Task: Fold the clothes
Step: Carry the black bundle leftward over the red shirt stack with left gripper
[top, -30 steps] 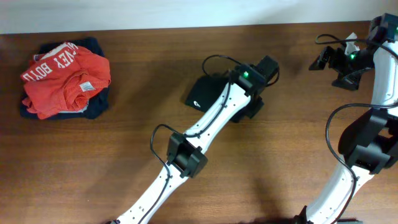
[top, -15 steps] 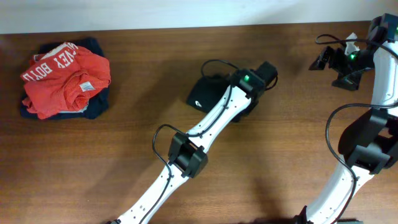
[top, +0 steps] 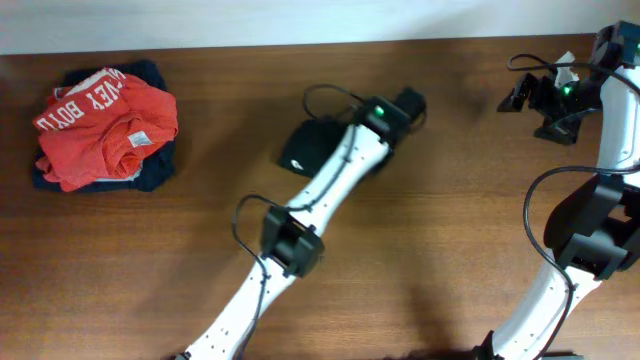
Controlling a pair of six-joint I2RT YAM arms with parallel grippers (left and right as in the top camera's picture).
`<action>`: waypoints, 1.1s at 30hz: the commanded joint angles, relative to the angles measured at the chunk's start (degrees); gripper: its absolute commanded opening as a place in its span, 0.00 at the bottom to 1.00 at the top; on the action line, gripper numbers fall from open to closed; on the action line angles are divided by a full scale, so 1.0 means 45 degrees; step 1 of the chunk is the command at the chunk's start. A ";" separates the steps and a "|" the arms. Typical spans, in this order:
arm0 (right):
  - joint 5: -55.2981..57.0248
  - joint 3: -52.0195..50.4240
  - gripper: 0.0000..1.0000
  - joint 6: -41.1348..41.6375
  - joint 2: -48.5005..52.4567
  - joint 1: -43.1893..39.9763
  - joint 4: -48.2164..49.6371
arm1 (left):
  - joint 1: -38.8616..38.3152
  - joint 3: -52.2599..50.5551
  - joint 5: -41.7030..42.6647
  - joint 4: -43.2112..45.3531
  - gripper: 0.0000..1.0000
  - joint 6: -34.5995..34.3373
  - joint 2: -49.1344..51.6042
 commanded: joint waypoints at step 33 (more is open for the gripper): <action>0.0019 0.0223 0.99 -0.0083 -0.0141 0.0282 -0.0058 | 1.0370 0.0107 0.3147 0.1078 0.00 1.7388 -0.6159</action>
